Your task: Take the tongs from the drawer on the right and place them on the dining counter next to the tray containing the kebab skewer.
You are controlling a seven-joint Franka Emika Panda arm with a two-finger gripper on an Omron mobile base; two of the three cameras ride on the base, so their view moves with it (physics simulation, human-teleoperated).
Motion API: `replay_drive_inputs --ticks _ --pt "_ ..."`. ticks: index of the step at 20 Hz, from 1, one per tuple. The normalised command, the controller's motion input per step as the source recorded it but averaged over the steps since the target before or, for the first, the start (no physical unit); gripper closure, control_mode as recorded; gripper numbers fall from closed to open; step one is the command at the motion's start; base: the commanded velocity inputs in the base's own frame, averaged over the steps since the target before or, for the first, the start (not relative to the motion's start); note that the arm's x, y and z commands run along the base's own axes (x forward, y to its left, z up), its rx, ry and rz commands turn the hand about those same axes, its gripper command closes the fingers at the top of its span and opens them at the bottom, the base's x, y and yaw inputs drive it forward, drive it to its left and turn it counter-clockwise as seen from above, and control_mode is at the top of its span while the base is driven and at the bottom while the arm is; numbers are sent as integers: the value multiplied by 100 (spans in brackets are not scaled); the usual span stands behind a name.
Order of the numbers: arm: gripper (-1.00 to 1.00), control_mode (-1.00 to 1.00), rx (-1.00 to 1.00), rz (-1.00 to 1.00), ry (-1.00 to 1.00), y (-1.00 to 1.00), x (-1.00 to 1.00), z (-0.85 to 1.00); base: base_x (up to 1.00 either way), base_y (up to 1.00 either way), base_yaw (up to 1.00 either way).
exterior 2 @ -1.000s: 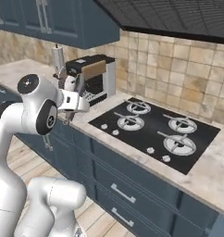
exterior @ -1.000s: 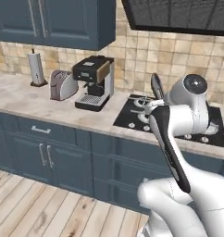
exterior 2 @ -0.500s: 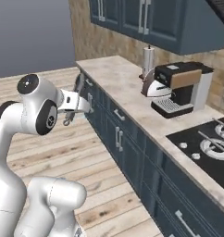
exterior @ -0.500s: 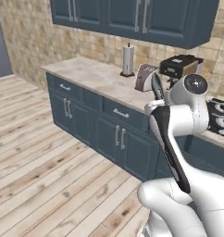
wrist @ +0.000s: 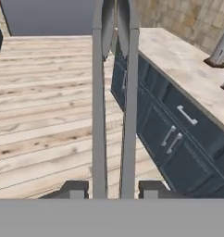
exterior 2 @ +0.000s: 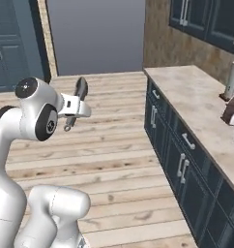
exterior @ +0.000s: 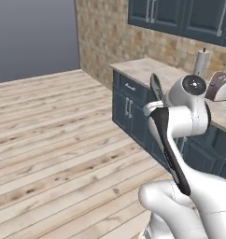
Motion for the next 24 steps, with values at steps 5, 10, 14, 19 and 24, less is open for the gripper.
replay_drive_inputs --ticks 5,10,14,19,24 --pt "100 100 0 0 0 0 0 0 45 41 46" --pt "100 100 0 0 0 0 0 0 72 2 37" --pt "100 100 0 0 0 0 0 0 100 0 25" --pt "100 100 0 0 0 0 0 0 100 0 27" --pt "100 100 0 0 0 0 0 0 100 0 40"
